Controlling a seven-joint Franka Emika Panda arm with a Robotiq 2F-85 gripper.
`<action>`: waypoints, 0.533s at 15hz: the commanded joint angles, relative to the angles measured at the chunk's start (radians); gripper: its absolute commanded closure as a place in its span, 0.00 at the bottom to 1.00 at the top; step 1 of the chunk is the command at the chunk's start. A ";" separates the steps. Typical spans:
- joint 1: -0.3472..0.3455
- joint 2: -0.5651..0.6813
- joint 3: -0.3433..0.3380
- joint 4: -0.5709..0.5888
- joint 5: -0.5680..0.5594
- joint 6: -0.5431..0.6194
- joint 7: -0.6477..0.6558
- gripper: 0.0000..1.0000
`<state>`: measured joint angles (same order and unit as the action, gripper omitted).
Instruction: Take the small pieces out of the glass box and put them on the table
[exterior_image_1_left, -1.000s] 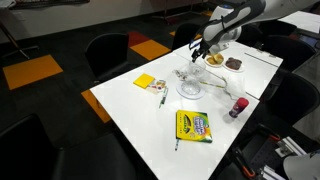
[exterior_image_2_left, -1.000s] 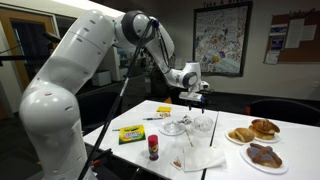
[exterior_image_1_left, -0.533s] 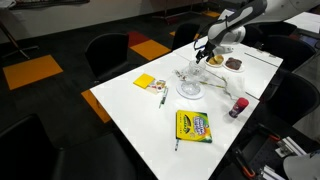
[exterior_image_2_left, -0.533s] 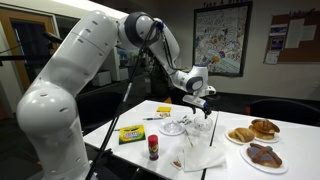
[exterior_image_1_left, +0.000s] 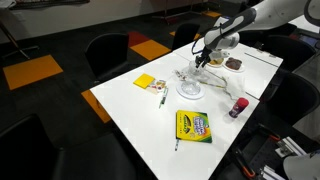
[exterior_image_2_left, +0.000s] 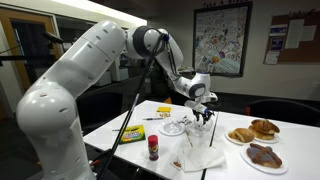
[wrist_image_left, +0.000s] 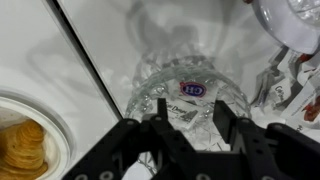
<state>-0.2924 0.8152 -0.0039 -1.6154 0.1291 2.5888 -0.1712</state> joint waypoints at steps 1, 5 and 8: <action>-0.004 0.075 0.000 0.115 0.005 -0.069 0.012 0.41; -0.002 0.121 0.006 0.178 0.003 -0.137 0.006 0.18; 0.004 0.143 0.007 0.213 0.001 -0.202 0.002 0.06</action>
<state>-0.2879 0.9225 -0.0032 -1.4658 0.1288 2.4637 -0.1631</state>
